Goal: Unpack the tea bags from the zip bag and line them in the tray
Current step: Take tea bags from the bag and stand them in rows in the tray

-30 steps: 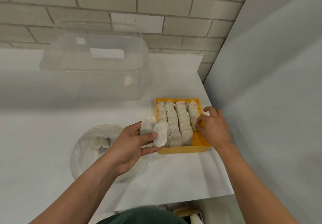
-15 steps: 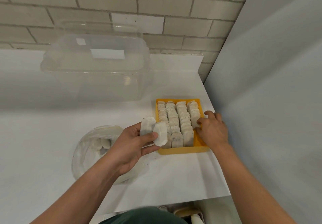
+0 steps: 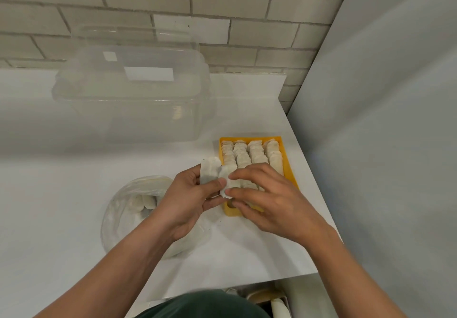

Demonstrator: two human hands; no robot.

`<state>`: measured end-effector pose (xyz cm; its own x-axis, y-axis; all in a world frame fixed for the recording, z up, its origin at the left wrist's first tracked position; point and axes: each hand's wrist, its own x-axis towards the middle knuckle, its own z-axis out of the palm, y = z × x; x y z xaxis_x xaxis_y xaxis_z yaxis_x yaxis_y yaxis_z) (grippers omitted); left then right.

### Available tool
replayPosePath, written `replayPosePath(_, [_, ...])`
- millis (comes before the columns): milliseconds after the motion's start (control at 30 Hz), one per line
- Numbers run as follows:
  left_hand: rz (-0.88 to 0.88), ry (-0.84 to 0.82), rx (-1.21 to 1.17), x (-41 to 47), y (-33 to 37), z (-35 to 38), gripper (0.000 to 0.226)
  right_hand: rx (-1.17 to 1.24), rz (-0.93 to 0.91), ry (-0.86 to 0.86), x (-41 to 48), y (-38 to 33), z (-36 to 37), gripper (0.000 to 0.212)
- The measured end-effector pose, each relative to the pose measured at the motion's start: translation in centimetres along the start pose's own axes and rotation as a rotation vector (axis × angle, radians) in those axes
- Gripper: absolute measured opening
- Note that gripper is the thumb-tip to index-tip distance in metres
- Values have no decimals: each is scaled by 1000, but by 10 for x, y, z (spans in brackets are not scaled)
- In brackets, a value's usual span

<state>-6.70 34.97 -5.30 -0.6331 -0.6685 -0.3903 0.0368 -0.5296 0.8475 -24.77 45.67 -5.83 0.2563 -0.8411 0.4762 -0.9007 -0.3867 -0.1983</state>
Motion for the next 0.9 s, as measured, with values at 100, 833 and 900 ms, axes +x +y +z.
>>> replayPosePath(100, [3,1,2,-1,-2,-1,24,-45,-25,16,-4,0,7,19])
replayPosePath(833, [-51,6,10,-9,-9,-1,22,-3,583,425,-27,60,5,12])
replayPosePath(900, [-35,8,14,-10,-8,-1,20,21,674,358,-29,69,4,13])
